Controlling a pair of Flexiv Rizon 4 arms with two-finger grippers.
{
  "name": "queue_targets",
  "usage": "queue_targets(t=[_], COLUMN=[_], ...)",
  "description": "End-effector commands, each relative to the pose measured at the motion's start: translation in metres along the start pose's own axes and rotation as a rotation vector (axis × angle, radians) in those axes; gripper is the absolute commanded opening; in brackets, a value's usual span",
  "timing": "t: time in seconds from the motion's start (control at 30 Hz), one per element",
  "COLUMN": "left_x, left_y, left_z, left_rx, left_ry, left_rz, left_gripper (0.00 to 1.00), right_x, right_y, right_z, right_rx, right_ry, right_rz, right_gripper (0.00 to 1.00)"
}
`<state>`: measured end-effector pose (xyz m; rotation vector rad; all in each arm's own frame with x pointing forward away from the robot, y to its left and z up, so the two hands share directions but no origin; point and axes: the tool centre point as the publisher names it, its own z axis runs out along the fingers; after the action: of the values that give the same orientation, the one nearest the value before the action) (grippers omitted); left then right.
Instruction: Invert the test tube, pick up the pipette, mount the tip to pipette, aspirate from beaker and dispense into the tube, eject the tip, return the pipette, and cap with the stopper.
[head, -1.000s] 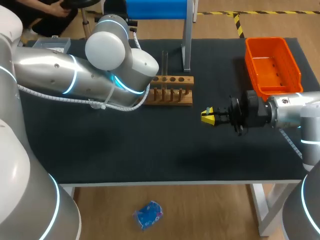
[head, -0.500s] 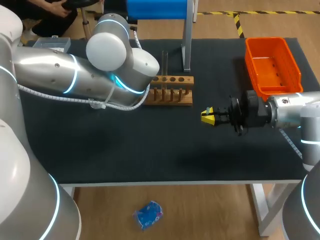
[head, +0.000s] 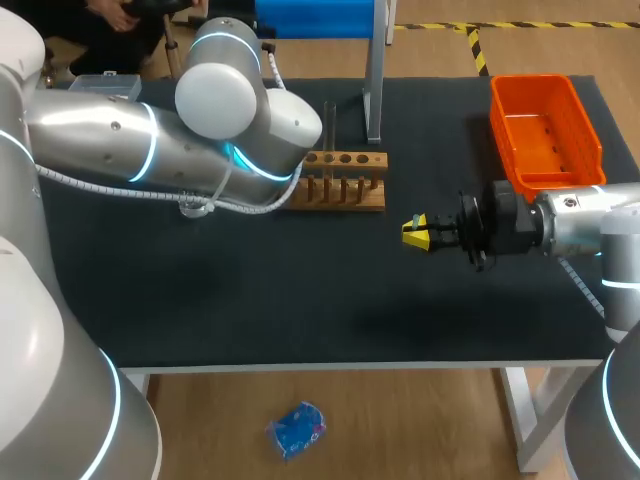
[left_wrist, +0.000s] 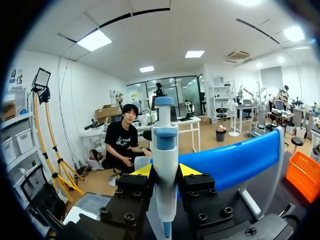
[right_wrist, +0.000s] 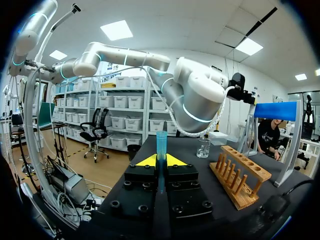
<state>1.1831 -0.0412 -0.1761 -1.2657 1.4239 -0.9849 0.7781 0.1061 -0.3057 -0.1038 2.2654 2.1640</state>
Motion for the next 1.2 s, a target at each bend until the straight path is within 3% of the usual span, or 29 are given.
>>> queue_targets(t=[0.03,0.27,0.43,0.57,0.97,1.2], left_x=[-0.001,0.0,0.0,0.004,0.013,0.021], left_y=[-0.005,-0.013,-0.024,-0.033,-0.046,-0.045], left_z=[-0.002,-0.016,-0.037,-0.059,-0.129,-0.172], left_rx=[-0.006,0.017,0.035,0.038,0.064,0.11], left_ry=[0.0,0.072,0.186,0.358,0.765,1.106], left_rz=[0.003,-0.005,-0.005,0.01,0.028,-0.001], left_gripper=[0.0,0.0,0.0,0.0,0.0,0.0], right_x=[0.001,0.001,0.001,0.001,0.001,0.001], right_y=[0.0,0.0,0.0,0.0,0.0,0.0], right_z=[-0.001,-0.001,-0.001,-0.001,-0.001,-0.001], right_rx=[0.0,0.0,0.0,0.0,0.0,0.0], right_ry=[-0.002,-0.002,-0.002,-0.002,-0.002,-0.002], right_rz=[-0.001,-0.001,-0.001,-0.001,-0.001,-0.001], right_gripper=[0.0,0.0,0.0,0.0,0.0,0.0])
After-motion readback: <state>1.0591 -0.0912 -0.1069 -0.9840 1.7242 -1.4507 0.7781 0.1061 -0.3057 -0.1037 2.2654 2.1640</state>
